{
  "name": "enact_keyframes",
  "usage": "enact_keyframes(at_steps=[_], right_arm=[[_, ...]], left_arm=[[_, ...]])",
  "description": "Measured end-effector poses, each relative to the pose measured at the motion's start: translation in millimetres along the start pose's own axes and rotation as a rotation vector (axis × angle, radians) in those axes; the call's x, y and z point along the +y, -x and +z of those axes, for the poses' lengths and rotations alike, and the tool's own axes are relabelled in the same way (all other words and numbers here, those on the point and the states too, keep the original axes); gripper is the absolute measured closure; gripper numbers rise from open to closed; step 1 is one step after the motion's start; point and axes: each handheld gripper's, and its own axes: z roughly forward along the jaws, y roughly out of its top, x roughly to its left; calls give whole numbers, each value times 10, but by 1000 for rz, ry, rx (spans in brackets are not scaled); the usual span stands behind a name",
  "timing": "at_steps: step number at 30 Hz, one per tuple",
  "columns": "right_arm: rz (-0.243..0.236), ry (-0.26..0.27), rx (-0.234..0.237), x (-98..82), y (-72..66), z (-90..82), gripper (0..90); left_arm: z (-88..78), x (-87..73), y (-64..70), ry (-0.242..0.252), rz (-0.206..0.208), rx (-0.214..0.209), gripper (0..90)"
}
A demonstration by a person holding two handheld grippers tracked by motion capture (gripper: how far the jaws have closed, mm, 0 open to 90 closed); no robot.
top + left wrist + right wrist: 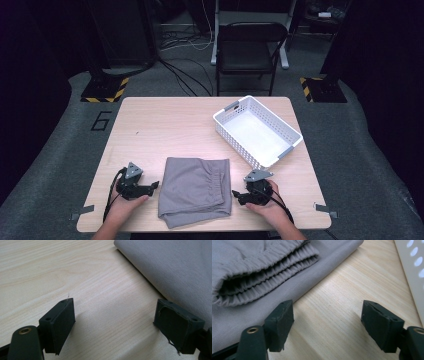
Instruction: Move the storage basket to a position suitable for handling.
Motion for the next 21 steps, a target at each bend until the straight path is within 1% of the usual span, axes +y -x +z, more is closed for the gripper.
enact_keyframes(at_steps=[1,2,3,4,5,6,7,8,9,10,11,12,13,14,15,16,17,18,19,20,21], right_arm=[[10,-20,-6,12,11,-25,344],[10,-20,-6,12,11,-25,344],[23,-24,-3,18,17,-34,358],[29,-27,-3,22,23,-38,377],[48,-31,-2,34,29,-53,406],[48,-31,-2,34,29,-53,406],[63,-27,-19,54,17,-63,430],[63,-27,-19,54,17,-63,430],[63,-17,-18,62,13,-65,436],[69,-25,-16,76,-1,-75,445],[54,-23,-24,85,-6,-75,451],[73,-31,-29,102,-34,-79,455],[66,-32,-26,110,-43,-77,458],[76,-25,-24,124,-68,-71,458],[68,-31,-19,131,-78,-74,458],[73,-34,-15,143,-96,-71,458],[79,-22,-2,164,-119,-69,452],[79,-22,-2,164,-119,-69,452],[83,-17,9,172,-136,-64,447],[77,-21,14,180,-148,-54,441],[84,-17,16,185,-166,-41,435]], left_arm=[[-12,3,-1,-7,-6,-4,238],[-20,7,-6,-10,-11,-12,238],[-18,7,-4,2,-17,-3,259],[-32,15,-14,-8,-22,-16,285],[-30,17,-9,-1,-35,-19,314],[-41,29,-12,-15,-38,-37,314],[-41,38,-7,-14,-44,-41,355],[-45,48,1,-17,-61,-65,355],[-48,56,13,-16,-65,-71,371],[-55,67,32,-23,-76,-80,382],[-63,81,51,-26,-76,-80,392],[-71,94,70,-20,-68,-77,391],[-72,104,99,-8,-81,-87,389],[-77,116,115,-5,-83,-99,387],[-88,128,133,-10,-90,-117,380],[-94,137,158,-5,-95,-126,375],[-94,144,189,4,-95,-118,383],[-94,152,207,12,-94,-118,383],[-110,162,216,4,-103,-142,377],[-103,165,225,22,-107,-144,372],[-122,180,235,13,-112,-146,371]])
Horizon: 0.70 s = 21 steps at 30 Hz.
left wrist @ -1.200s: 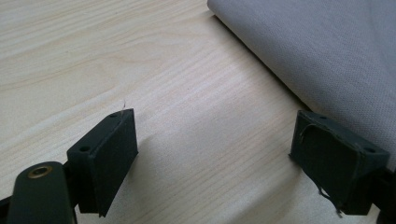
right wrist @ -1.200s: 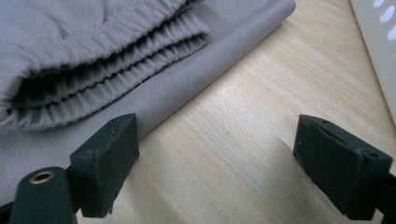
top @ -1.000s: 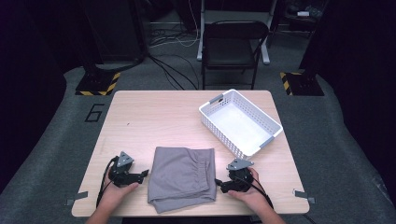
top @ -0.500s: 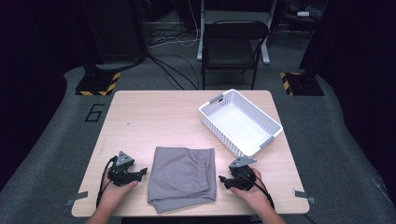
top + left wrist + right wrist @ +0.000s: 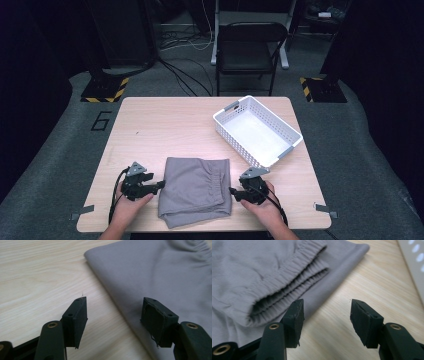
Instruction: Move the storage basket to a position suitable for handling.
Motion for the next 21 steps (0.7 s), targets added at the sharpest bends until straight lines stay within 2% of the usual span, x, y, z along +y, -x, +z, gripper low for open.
enact_keyframes(at_steps=[2,3,4,5,8,9,10,11,12,13,14,15,18,20,21], right_arm=[[-6,-17,15,11,-41,33,426],[-26,-18,15,18,-54,52,426],[-42,-25,20,22,-86,80,424],[-42,-25,20,22,-86,80,424],[-55,-40,27,25,-107,103,430],[-60,-43,30,29,-106,108,439],[-63,-47,35,30,-110,115,449],[-51,-53,43,28,-128,120,473],[-72,-58,42,28,-127,131,499],[-73,-60,53,29,-134,128,559],[-72,-68,65,34,-142,123,635],[-61,-64,74,35,-158,128,681],[-63,-78,89,37,-176,110,811],[-43,-82,91,32,-169,94,852],[-47,-91,95,31,-150,82,859]], left_arm=[[-12,15,30,19,8,-8,349],[-9,18,57,19,13,-21,345],[13,18,119,-5,40,-38,342],[13,18,119,-5,40,-38,342],[62,18,188,-26,78,-40,348],[86,10,204,-27,69,-43,355],[88,11,200,-50,74,-55,365],[109,2,201,-46,75,-59,379],[118,-5,194,-67,83,-74,402],[127,-10,196,-76,75,-88,440],[142,-22,205,-64,65,-82,466],[139,-21,202,-77,64,-91,478],[163,-32,214,-78,59,-100,506],[170,-35,218,-85,73,-117,515],[179,-41,240,-75,68,-110,516]])
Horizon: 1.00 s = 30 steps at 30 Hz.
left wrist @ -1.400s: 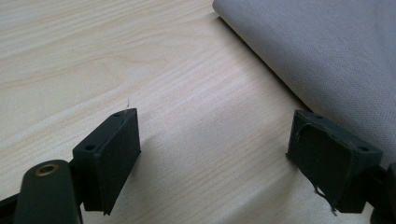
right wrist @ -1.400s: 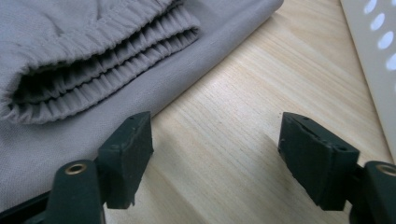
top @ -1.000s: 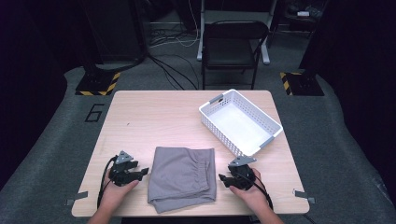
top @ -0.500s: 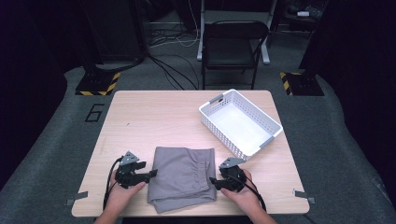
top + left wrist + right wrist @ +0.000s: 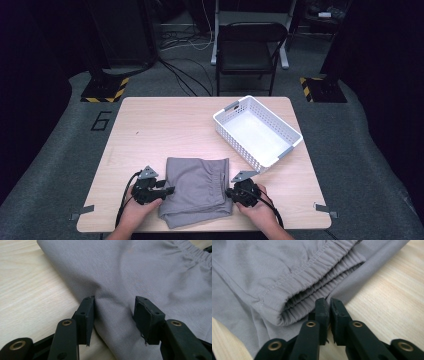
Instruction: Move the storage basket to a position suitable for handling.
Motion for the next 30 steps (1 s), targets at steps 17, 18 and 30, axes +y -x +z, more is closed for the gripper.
enact_keyframes(at_steps=[17,18,30], right_arm=[[64,23,-12,13,71,-359,664],[79,39,-13,37,82,-379,651],[159,124,-163,249,471,-862,471]], left_arm=[[-73,25,56,-3,10,-7,466],[-78,25,52,-1,5,-12,464],[-96,13,24,-11,1,-18,451]])
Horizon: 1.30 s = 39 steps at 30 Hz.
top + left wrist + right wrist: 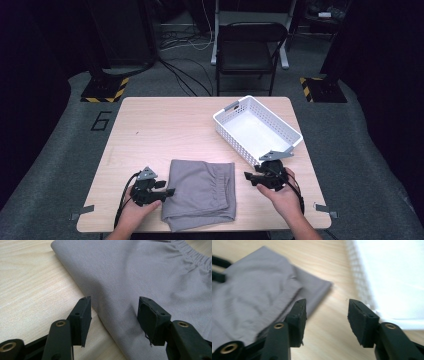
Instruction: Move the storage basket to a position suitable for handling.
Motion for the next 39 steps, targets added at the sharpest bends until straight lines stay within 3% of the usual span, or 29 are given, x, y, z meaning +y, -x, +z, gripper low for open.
enact_keyframes(at_steps=[4,7,9,16,23,39], right_arm=[[50,16,-69,40,164,-70,419],[49,17,-114,55,303,-87,384],[88,21,-149,61,382,-83,362],[159,-7,-254,33,642,-46,305],[223,5,-294,39,818,-24,233],[272,-32,-360,92,920,150,192]], left_arm=[[2,-5,-5,1,-5,2,443],[20,-13,-15,11,-1,8,441],[21,-15,-19,11,-15,2,440],[31,-17,-30,1,-21,-5,430],[45,-19,-32,2,-10,-3,427],[47,-11,-39,6,-4,-1,424]])
